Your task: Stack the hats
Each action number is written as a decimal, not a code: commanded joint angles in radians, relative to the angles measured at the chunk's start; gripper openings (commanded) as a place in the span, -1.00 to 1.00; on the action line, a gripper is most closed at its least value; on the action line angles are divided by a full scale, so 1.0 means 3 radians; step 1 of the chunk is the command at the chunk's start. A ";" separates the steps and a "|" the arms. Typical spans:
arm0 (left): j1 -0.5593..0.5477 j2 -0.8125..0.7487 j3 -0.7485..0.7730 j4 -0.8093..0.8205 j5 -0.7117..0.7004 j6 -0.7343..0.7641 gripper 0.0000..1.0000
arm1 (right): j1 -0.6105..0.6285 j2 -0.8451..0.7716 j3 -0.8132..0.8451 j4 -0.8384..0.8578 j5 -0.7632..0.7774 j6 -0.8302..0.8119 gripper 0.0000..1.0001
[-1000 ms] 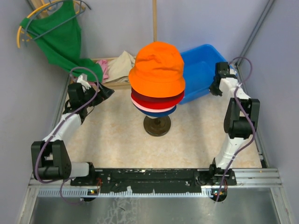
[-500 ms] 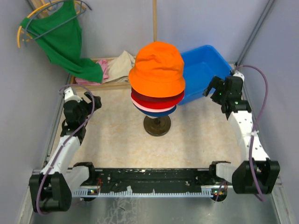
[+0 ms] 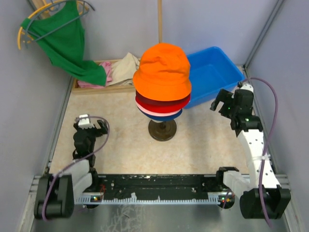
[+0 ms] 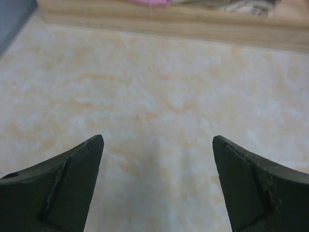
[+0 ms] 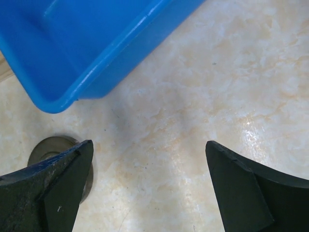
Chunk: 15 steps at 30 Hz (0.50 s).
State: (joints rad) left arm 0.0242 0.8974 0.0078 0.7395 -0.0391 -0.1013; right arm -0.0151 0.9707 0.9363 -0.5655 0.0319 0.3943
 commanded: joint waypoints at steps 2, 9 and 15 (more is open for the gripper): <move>0.0035 0.1196 -0.0253 0.2455 0.0137 0.0311 0.99 | 0.0015 0.0090 -0.0131 0.0265 0.0270 -0.0265 0.99; 0.0110 0.2514 0.0066 0.3438 0.0699 0.0329 0.99 | 0.0014 0.0229 -0.0962 0.1938 -0.0022 -0.1096 0.99; 0.0144 0.2424 0.0151 0.3150 0.1048 0.0392 0.99 | 0.0014 0.0530 -0.1656 0.3314 -0.0267 -0.1173 0.99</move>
State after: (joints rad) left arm 0.0574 1.6253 0.0399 1.5097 0.1612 -0.0158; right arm -0.0151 1.0866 0.5175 0.0109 0.0109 0.1135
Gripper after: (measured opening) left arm 0.996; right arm 0.992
